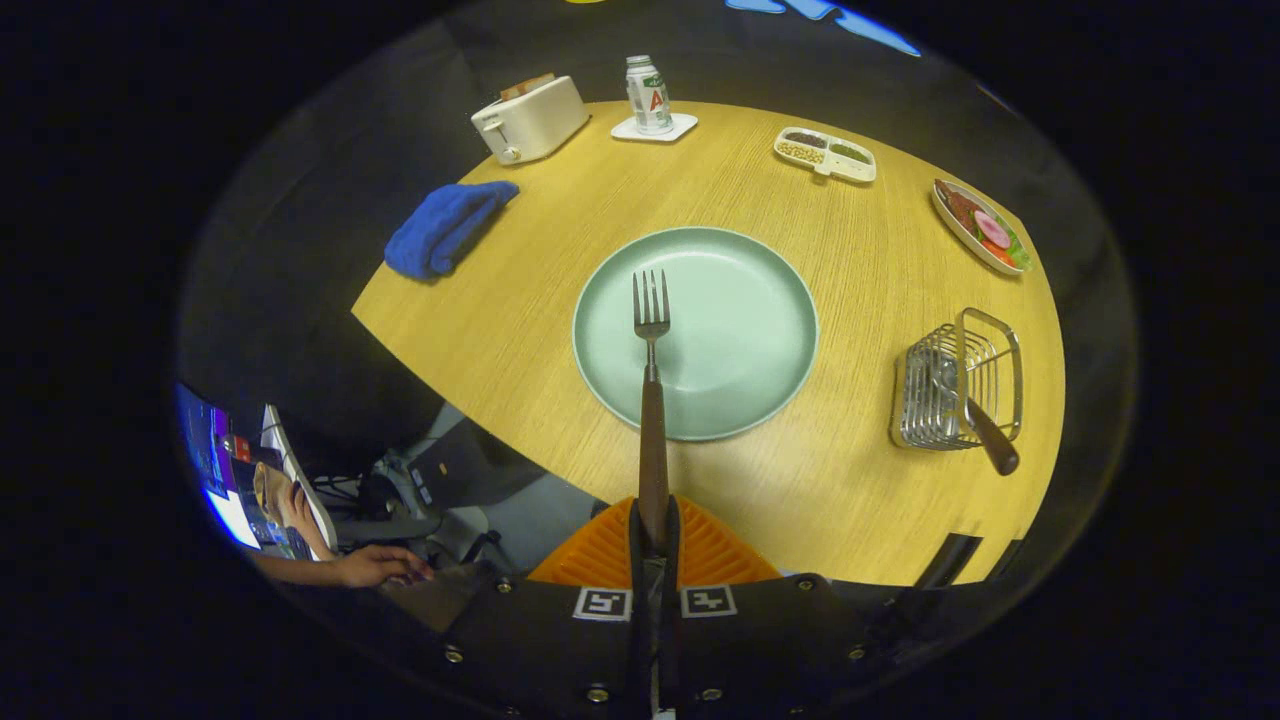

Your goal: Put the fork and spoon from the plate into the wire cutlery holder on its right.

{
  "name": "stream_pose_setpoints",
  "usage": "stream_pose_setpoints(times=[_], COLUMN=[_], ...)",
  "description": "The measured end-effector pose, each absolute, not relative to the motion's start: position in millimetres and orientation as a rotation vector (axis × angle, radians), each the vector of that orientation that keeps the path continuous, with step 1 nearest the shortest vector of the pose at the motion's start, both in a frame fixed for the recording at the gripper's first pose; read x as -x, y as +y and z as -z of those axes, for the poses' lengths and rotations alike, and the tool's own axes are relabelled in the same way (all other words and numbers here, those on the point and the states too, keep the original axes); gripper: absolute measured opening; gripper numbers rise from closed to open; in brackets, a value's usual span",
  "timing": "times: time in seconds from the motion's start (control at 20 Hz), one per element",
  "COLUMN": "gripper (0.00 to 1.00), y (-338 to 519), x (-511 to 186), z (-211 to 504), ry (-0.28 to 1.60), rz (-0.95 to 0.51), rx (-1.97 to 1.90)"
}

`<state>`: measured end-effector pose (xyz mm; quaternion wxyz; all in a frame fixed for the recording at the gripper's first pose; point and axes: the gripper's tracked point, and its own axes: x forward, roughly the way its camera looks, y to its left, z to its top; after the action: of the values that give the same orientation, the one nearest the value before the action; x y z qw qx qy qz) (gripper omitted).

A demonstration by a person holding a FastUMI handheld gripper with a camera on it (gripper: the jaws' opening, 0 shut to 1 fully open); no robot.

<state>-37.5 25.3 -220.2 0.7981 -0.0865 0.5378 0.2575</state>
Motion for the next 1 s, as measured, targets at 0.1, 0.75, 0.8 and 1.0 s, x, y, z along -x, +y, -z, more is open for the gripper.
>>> stream_pose_setpoints(times=[0.1, 0.75, 0.8, 1.0], gripper=[0.04, 0.04, 0.04, 0.04], y=[4, -151, -160, -183], x=[42, 32, 30, 24], z=[207, 143, 142, 141], ry=[1.175, 1.256, 1.260, 1.288], rz=[-0.559, -0.392, -0.377, -0.342], rx=[0.218, 0.172, 0.175, 0.189])
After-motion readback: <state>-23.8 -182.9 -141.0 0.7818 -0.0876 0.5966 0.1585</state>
